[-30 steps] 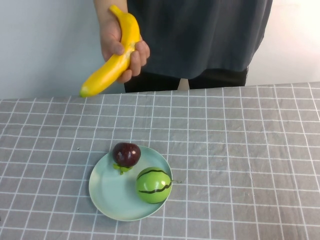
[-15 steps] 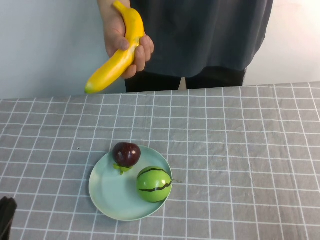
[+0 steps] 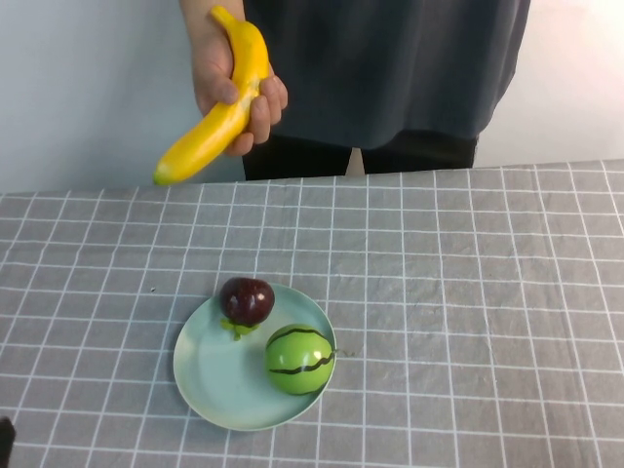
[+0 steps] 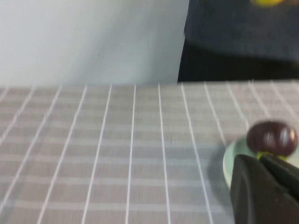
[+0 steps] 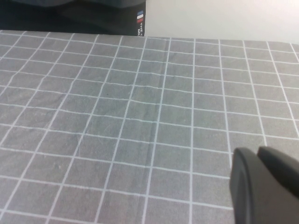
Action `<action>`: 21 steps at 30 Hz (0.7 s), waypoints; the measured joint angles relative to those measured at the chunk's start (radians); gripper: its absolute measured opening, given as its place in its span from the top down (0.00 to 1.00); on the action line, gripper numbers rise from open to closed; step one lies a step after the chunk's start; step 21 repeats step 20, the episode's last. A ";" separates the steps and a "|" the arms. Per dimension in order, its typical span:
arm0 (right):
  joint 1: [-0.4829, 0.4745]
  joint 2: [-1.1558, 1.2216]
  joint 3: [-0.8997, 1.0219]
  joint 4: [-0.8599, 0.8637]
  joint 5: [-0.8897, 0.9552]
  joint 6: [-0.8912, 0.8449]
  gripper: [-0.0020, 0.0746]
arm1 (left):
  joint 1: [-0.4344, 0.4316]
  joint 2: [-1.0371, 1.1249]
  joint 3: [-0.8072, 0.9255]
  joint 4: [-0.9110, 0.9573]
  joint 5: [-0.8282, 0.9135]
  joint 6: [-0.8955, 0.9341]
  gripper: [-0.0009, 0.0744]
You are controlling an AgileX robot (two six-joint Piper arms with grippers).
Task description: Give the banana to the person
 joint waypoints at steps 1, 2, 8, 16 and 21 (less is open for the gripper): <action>0.000 0.000 0.000 0.007 0.000 0.000 0.98 | 0.000 -0.002 0.000 0.000 0.027 0.000 0.99; 0.000 0.000 0.000 0.000 0.000 0.000 0.98 | 0.000 -0.002 0.000 0.000 0.059 0.000 0.99; 0.000 0.000 0.000 0.007 0.000 0.000 0.98 | 0.000 -0.003 -0.002 0.006 0.096 0.000 0.99; 0.000 0.000 0.000 0.000 0.000 0.000 0.98 | 0.000 -0.003 -0.002 0.008 0.098 -0.002 0.99; 0.000 0.000 0.000 0.000 0.000 0.000 0.98 | 0.000 -0.003 -0.002 0.008 0.098 -0.002 0.99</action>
